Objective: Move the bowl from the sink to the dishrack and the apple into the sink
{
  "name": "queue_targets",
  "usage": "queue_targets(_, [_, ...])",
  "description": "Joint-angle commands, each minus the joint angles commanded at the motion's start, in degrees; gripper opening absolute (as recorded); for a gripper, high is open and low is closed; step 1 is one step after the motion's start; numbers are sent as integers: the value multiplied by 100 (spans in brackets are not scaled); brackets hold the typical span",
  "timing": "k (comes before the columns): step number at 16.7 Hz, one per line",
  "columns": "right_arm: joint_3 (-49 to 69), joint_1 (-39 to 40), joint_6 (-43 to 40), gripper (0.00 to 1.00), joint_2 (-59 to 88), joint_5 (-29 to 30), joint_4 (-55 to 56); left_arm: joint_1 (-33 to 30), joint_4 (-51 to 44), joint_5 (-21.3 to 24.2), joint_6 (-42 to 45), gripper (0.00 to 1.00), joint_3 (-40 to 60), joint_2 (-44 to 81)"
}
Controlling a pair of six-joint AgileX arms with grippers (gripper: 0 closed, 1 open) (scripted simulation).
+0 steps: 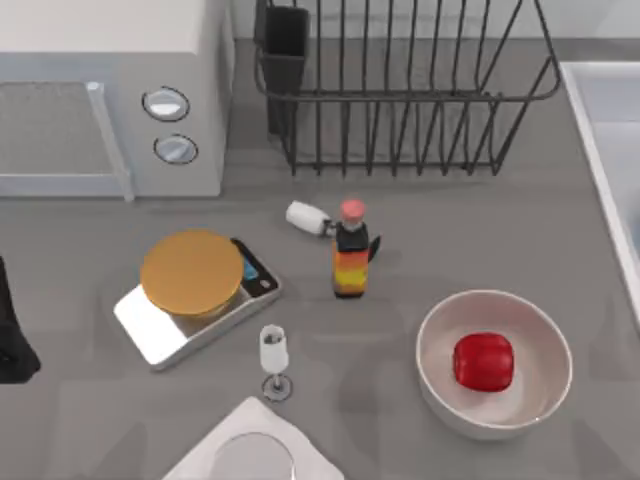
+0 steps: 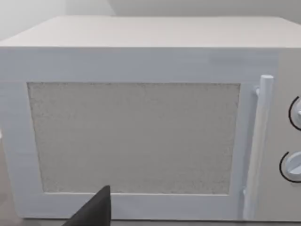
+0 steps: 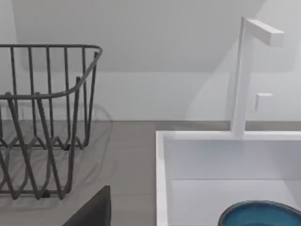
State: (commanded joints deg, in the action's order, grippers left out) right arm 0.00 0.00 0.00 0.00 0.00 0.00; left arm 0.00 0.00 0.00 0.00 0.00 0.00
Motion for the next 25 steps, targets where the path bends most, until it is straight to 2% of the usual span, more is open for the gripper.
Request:
queue_targets(5, [312,-92,-56,100,306,37,-137,0,0,0,0,100,0,0])
queue_targets(9, [1579,-368,-266,100,1558,120,-669,0,0,0,0,100,0,0])
queue_targets(13, [3540,-706,-584,100,3722,167,-1550,0,0,0,0,100,0,0])
queue_targets(21, [7782,-1370,-1298,100,9379,136,-3857,0,0,0,0,100,0,0])
queue_targets(25, [9588,-1640,-1608,100,11589,69,-5003,0,0,0,0,100,0,0])
